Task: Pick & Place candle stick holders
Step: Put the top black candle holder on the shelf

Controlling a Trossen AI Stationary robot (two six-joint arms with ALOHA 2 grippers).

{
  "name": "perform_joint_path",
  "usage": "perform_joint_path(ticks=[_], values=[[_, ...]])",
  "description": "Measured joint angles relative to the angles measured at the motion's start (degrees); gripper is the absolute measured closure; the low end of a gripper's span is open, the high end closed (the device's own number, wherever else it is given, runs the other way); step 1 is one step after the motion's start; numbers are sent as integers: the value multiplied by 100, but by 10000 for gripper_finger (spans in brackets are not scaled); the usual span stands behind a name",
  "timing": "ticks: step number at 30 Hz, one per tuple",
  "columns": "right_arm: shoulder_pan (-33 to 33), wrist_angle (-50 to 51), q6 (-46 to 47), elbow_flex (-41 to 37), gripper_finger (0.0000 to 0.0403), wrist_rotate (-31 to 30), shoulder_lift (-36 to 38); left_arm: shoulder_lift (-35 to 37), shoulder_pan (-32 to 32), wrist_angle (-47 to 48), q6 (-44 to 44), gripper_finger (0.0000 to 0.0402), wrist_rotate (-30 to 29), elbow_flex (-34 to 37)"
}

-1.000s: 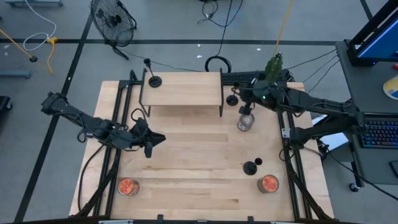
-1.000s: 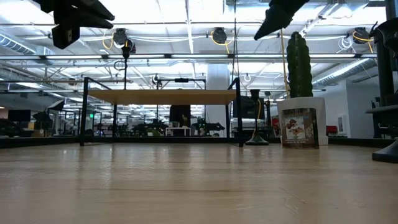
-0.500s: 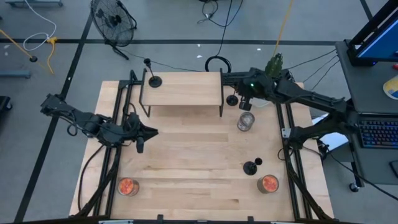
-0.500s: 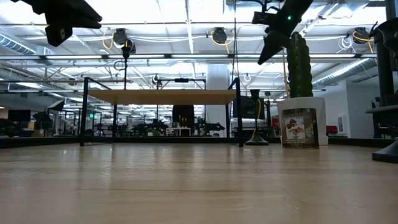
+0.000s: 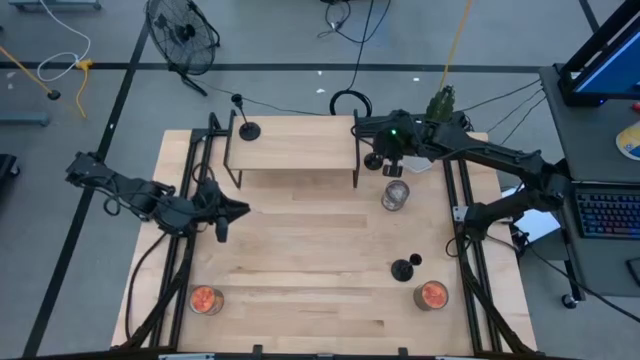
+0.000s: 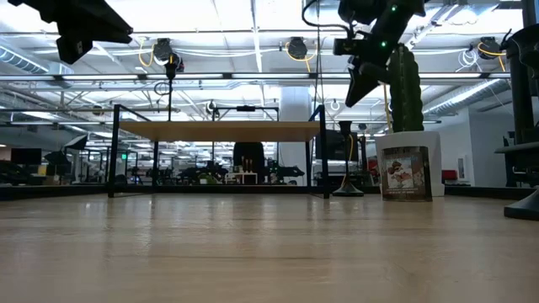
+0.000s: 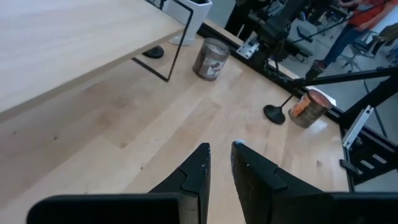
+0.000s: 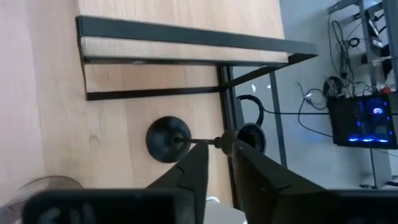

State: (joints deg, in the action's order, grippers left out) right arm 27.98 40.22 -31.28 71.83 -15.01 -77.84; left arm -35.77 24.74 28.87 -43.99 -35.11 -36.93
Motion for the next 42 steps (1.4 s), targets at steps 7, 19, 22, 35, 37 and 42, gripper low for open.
perform_joint_path(ticks=[7, 19, 22, 35, 37, 42], values=[[164, -79, -94, 0, 277, -21, -181, 171, -101, 205, 68, 332, -4, 0], [248, -312, -128, 0, 267, -139, -593, 184, -110, 318, 37, 332, 0, 0], [248, -359, -110, 0, 267, -144, -638, 184, -110, 318, 37, 332, 10, 0], [432, -358, 80, -2, 268, -128, -654, 184, -110, 445, -7, 332, 28, 0], [438, -358, 76, -2, 268, -126, -654, 184, -110, 445, -6, 332, 28, 0], [436, -353, 72, -2, 268, -64, -654, 184, -110, 445, -9, 332, 28, 0]])
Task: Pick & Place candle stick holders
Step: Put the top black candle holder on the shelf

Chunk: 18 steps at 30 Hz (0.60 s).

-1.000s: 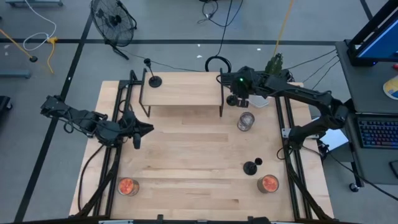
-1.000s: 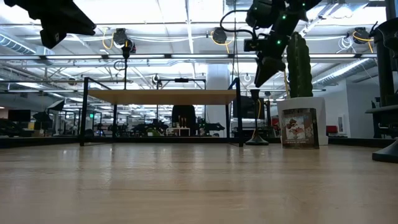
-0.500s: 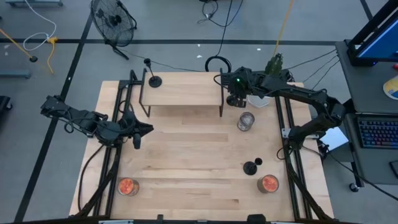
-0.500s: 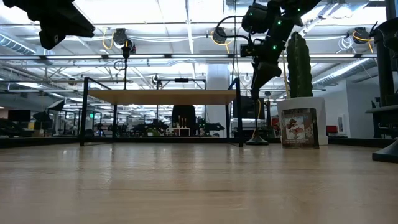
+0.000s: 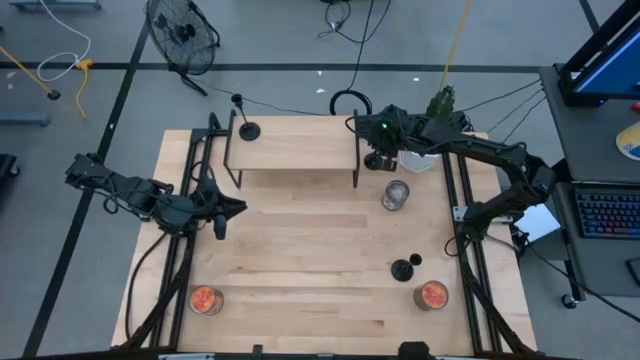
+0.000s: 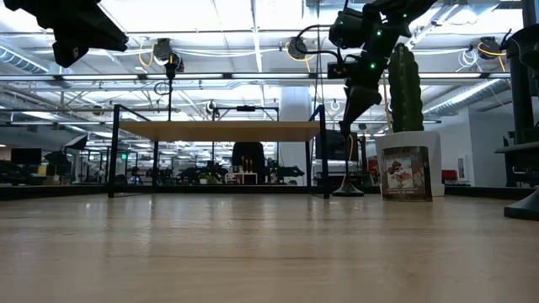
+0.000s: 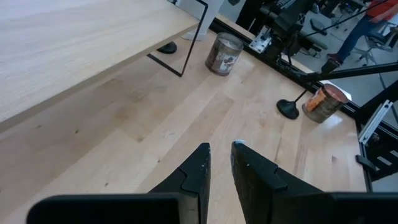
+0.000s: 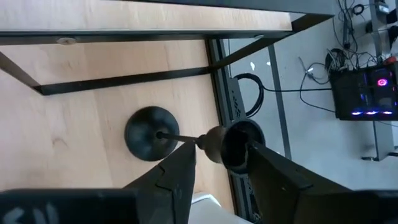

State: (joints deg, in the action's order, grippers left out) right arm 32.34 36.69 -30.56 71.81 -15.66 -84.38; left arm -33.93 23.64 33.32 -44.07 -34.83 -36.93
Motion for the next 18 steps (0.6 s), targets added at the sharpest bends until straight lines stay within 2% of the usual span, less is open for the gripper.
perform_joint_path(ticks=[3, 18], values=[[0, 0, 6, 0, 268, 230, 0, 0, 0, -1, -2, 332, 0, 0], [68, 102, 137, 1, 269, 134, -264, 0, 0, -11, -39, 332, 0, -2]])
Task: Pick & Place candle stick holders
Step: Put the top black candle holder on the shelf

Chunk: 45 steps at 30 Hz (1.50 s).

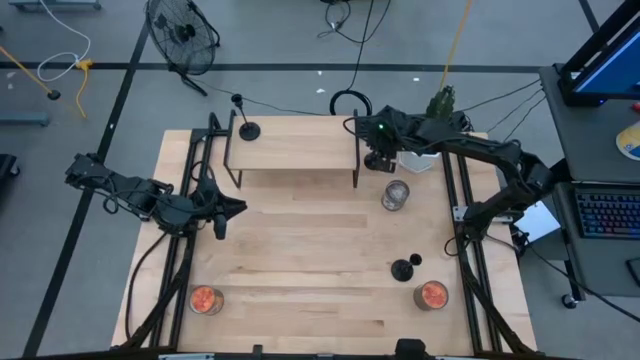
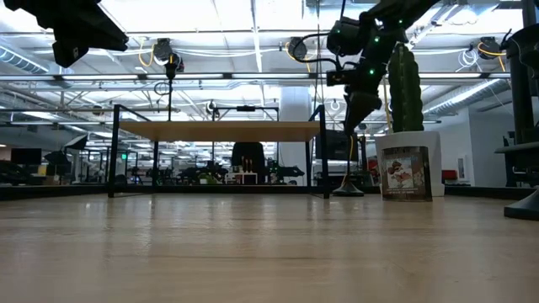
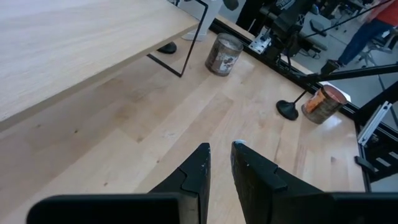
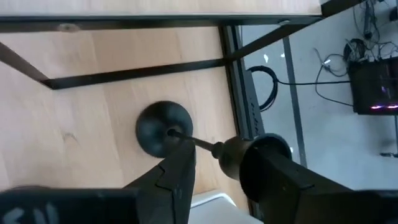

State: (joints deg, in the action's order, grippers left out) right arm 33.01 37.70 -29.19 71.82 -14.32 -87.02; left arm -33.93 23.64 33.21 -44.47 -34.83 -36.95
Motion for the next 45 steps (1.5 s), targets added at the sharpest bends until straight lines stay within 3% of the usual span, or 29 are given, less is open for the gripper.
perform_joint_path(ticks=[5, 16, 31, 36, 45], values=[[-11, -131, -2, -1, 288, -196, -31, -2, 0, 0, -39, 332, 17, 0], [-26, -113, 214, 14, 392, -166, -7, 0, 0, 2, -48, 332, 24, 0], [-422, 315, 214, -24, 400, -726, 304, -2, 0, 4, -114, 332, 22, 0], [-657, 604, 196, -19, 401, -1277, 622, -7, 0, 4, -120, 332, -27, 0], [-1032, 608, 306, -19, 401, -1291, 1204, -20, 0, 2, -218, 332, -254, 0]])
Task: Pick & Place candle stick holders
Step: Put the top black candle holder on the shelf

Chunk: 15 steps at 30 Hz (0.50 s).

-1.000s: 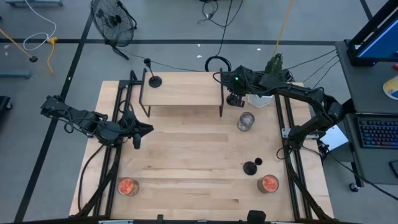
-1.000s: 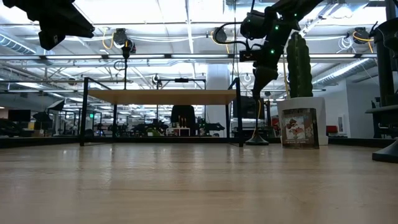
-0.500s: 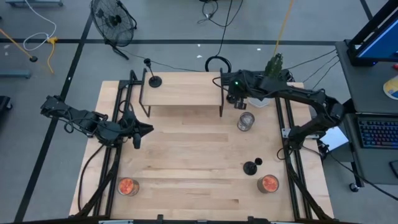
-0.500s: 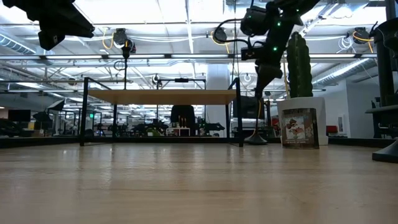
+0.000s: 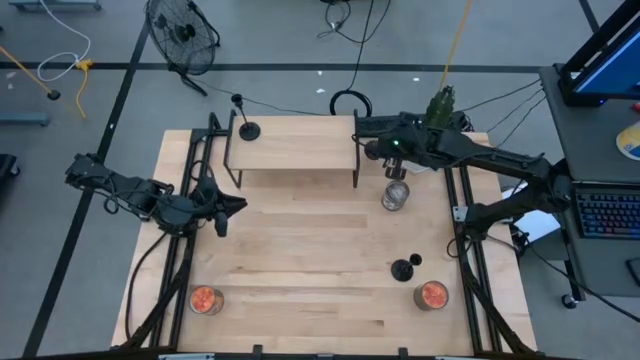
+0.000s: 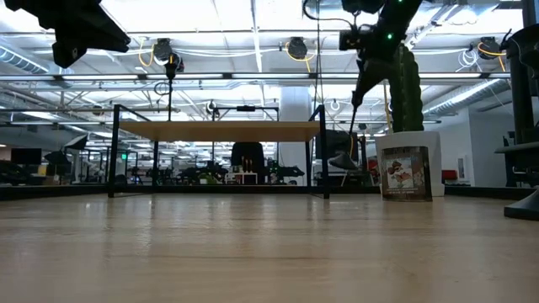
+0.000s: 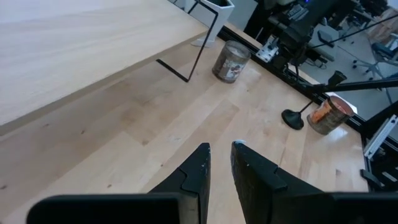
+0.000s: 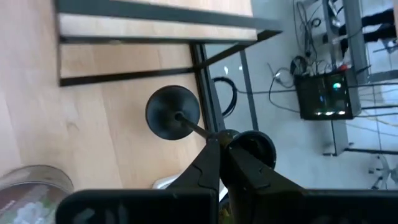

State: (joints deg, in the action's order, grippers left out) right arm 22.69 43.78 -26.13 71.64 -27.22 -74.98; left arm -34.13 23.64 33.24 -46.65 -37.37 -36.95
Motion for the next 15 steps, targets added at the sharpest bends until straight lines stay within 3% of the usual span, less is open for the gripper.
perform_joint_path(ticks=[15], values=[[-445, 137, 151, 11, 401, -1092, 492, -250, 1, -69, 266, 332, -133, 0]])
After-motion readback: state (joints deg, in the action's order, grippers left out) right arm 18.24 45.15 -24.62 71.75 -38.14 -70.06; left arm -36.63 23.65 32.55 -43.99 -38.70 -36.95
